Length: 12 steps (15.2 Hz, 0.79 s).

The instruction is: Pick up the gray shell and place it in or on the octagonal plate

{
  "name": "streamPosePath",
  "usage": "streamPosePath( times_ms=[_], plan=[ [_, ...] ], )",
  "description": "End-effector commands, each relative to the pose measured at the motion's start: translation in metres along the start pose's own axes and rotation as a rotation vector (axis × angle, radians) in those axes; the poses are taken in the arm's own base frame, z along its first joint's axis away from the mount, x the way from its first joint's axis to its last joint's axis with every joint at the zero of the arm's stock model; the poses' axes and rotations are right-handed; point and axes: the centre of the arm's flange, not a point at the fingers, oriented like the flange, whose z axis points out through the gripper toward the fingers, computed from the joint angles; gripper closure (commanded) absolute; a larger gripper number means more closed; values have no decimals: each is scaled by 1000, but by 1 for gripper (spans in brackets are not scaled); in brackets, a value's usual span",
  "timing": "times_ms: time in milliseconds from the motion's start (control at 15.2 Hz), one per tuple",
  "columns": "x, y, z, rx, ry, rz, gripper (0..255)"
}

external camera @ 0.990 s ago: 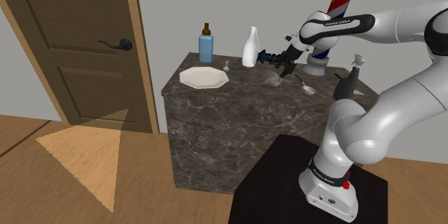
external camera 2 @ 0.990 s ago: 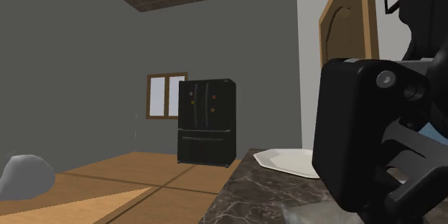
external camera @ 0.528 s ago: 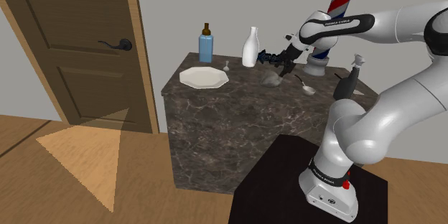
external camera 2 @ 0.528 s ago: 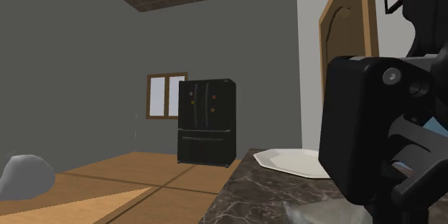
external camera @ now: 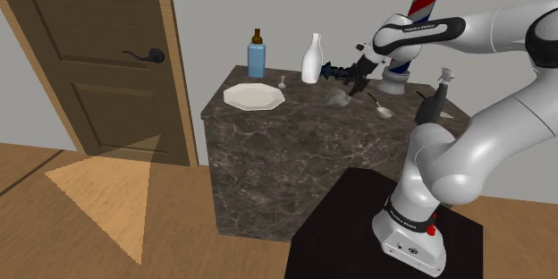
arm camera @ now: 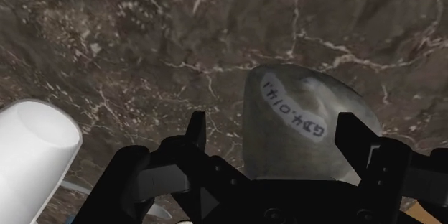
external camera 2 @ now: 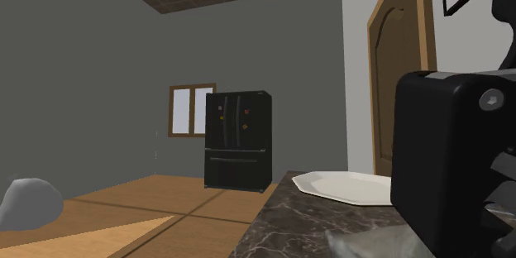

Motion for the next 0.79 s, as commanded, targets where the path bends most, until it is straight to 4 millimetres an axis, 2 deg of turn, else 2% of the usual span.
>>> streamPosePath(
  times_ms=[0,132,198,594,660,726],
  plan=[
    [0,-4,6,16,-6,-3,255],
    [-1,-3,5,16,-6,-3,255],
    [5,-8,13,16,-6,-3,255],
    [16,-3,-17,16,-6,-3,255],
    [14,-2,-15,7,-1,-2,255],
    [14,-2,-15,7,-1,-2,0]
  ],
)
